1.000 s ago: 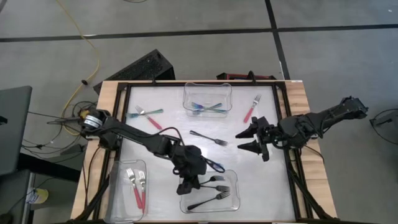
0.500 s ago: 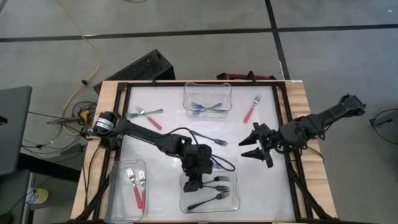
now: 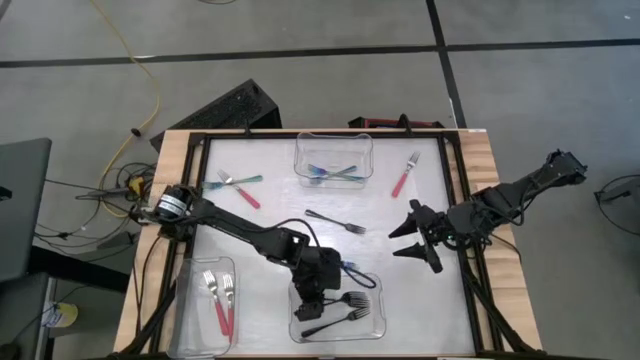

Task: Sort silverware by color (type)
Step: Put the black fork into the bottom right transparent bin, then put the blue fork into the top transparent bin

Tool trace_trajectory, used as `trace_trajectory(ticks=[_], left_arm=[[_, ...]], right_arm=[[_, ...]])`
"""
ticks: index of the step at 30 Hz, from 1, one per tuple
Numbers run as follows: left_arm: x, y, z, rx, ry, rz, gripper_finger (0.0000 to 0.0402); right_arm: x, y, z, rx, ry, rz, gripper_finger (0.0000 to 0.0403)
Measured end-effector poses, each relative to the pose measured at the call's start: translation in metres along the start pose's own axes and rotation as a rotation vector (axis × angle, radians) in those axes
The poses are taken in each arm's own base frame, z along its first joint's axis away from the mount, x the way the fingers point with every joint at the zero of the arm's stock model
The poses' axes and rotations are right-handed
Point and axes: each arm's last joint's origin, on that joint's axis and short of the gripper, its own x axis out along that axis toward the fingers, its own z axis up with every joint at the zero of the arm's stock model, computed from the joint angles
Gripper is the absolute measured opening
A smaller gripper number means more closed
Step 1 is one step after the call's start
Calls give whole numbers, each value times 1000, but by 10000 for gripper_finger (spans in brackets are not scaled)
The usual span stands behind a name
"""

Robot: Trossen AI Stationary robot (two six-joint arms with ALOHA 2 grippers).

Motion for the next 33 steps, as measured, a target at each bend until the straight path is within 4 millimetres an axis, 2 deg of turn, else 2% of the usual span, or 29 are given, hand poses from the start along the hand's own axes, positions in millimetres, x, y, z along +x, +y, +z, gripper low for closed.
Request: trace_trajectory(ticks=[3, 7, 19, 27, 30, 33], left_arm=[[8, 3, -2, 2, 7, 2, 0], [8, 0, 0, 29, -5, -26, 11], [-1, 12, 13, 89, 17, -86, 127], [-21, 13, 36, 93, 45, -229, 149], [-34, 9, 49, 152, 35, -279, 149], [-52, 2, 61, 245, 13, -239, 149]], right_arm=[[0, 0, 0, -14, 4, -3, 260], [0, -1, -1, -15, 7, -5, 260], [0, -1, -1, 82, 6, -5, 260], [2, 0, -1, 252, 12, -11, 260], [4, 2, -3, 307, 18, -7, 260], [7, 6, -6, 338, 25, -25, 260]])
